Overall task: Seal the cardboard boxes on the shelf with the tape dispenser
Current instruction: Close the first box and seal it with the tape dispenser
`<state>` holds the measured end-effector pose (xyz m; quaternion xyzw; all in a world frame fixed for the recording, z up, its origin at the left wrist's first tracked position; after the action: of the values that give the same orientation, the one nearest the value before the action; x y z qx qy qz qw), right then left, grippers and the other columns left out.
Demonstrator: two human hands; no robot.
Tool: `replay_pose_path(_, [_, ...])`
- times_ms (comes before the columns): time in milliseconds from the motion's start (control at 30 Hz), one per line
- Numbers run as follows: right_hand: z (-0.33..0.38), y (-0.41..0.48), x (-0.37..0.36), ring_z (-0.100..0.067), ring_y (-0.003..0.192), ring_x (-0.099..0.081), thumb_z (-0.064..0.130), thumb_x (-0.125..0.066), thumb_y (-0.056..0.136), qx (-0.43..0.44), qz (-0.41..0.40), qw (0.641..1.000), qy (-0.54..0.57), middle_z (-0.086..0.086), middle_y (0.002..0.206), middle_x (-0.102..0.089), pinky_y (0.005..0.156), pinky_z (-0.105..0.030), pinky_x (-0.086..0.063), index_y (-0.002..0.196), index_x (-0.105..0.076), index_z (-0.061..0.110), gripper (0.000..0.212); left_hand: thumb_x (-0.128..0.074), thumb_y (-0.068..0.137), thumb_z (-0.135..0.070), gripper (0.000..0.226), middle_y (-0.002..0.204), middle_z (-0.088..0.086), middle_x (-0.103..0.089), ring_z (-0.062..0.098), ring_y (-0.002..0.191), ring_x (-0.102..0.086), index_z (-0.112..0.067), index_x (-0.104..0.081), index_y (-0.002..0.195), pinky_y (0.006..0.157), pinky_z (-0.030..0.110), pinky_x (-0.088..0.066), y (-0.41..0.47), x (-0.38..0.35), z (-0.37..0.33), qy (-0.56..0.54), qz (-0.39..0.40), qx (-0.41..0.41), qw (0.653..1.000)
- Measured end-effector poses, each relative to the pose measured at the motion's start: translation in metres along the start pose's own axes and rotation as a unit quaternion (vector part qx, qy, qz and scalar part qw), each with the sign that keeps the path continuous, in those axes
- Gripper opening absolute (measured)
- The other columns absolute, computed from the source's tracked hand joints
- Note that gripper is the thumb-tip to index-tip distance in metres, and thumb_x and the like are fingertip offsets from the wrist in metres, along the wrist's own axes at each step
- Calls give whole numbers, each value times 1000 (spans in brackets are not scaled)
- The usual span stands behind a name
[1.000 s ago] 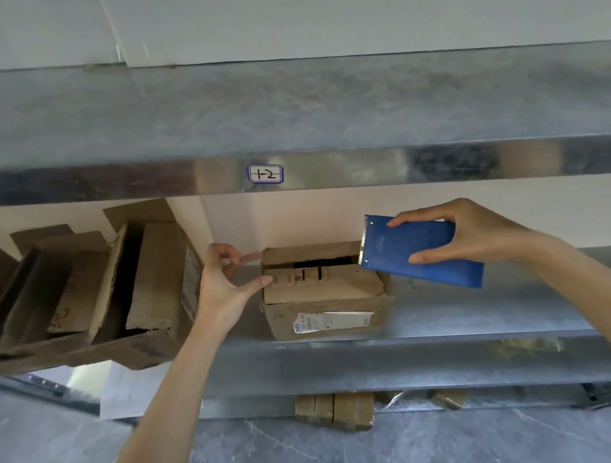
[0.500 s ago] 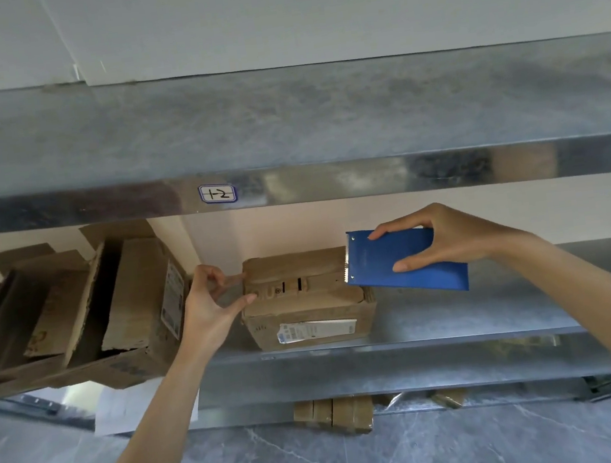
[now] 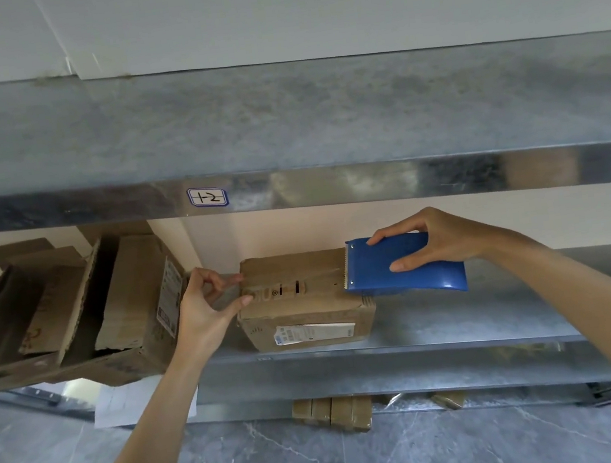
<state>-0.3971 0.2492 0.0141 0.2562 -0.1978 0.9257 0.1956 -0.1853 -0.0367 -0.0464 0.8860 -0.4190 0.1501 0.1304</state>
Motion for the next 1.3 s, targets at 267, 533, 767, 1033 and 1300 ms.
replay_pose_path(267, [-9,11,0,5,109,-61,51,-78,66,-15,28,1000,0,31,121,-63,97,-22,-49,111,-69,52,45,-87,69,-1,44,95,-9,-73,4,101,-69,-5,-48,90,90,14,-48,2,2,-4,8,17,17,1000])
replay_pose_path(533, [-11,15,0,3,110,-62,53,-77,67,-14,45,999,-10,32,123,-61,98,-27,-51,112,-67,56,46,-58,96,0,11,97,11,-67,22,98,-65,-4,-62,87,89,25,-50,4,8,10,-142,-20,164,976])
replay_pose_path(767, [-13,13,-1,6,111,-60,49,-78,68,-18,42,999,4,34,124,-60,99,-23,-49,113,-68,54,46,-60,96,-5,13,82,7,-62,18,80,-61,-9,-62,84,94,40,-50,3,-1,33,-161,-53,275,946])
replay_pose_path(1033, [-15,12,-2,8,111,-59,51,-77,67,-17,38,999,14,36,123,-59,94,-19,-49,113,-67,56,47,-60,95,-2,17,85,9,-67,28,85,-63,-12,-63,82,81,40,-51,2,-8,34,18,-64,174,983])
replay_pose_path(1300, [-14,12,-6,10,113,-57,49,-78,67,-8,29,999,25,38,122,-58,90,-12,-47,110,-67,57,46,-64,96,-13,8,83,3,-66,22,86,-63,-9,-66,89,75,29,-45,-8,-12,24,53,-104,119,986])
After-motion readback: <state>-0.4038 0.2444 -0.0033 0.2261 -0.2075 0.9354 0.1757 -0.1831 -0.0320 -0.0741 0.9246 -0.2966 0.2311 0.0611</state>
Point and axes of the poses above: each hand's wrist, its own y-axis towards the middle knuckle, its own x-axis out of the back of the hand, z = x × y, the point moved 7 cm from there along y, towards the middle knuckle
